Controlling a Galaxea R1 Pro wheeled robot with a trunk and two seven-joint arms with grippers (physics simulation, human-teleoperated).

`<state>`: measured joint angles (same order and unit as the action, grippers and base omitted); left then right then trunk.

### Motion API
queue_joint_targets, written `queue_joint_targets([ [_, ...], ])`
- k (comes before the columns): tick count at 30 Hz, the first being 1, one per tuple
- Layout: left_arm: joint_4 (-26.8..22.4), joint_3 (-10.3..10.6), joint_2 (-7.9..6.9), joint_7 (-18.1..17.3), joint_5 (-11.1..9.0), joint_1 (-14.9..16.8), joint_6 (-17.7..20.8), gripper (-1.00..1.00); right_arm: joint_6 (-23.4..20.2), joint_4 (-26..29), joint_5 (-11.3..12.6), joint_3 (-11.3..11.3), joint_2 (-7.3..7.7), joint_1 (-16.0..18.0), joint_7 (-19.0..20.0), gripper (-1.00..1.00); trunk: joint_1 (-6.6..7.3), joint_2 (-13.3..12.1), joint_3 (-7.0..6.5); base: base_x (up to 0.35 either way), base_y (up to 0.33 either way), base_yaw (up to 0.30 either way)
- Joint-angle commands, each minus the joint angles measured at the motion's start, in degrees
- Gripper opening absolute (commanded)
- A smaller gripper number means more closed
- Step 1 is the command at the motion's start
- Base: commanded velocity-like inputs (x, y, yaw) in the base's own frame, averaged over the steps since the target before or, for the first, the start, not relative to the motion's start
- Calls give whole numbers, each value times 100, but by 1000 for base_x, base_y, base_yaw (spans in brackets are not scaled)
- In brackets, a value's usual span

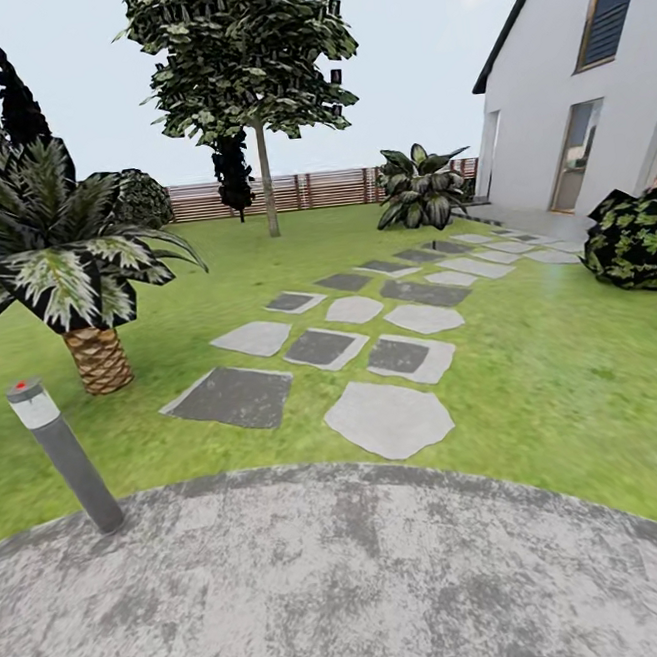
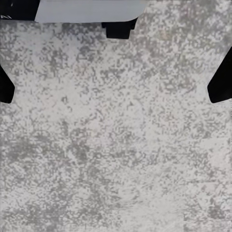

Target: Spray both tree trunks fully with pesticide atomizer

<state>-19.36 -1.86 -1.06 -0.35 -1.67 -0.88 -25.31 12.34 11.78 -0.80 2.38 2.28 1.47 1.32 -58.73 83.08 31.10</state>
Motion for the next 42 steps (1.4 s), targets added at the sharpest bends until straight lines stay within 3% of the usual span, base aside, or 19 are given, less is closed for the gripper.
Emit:
queue_joint_targets([
  [1,-2,0,0,0,0,0,0,100,0,0,0,0,0,1,0,100,0,0,0,343,114,0],
  [13,-6,1,0,0,2,0,0,100,-4,0,0,0,0,3,0,100,0,0,0,345,91,0],
  [42,-7,1,-9,0,9,0,0,100,-4,-9,1,0,9,-3,0,100,0,0,0,350,-8,0],
])
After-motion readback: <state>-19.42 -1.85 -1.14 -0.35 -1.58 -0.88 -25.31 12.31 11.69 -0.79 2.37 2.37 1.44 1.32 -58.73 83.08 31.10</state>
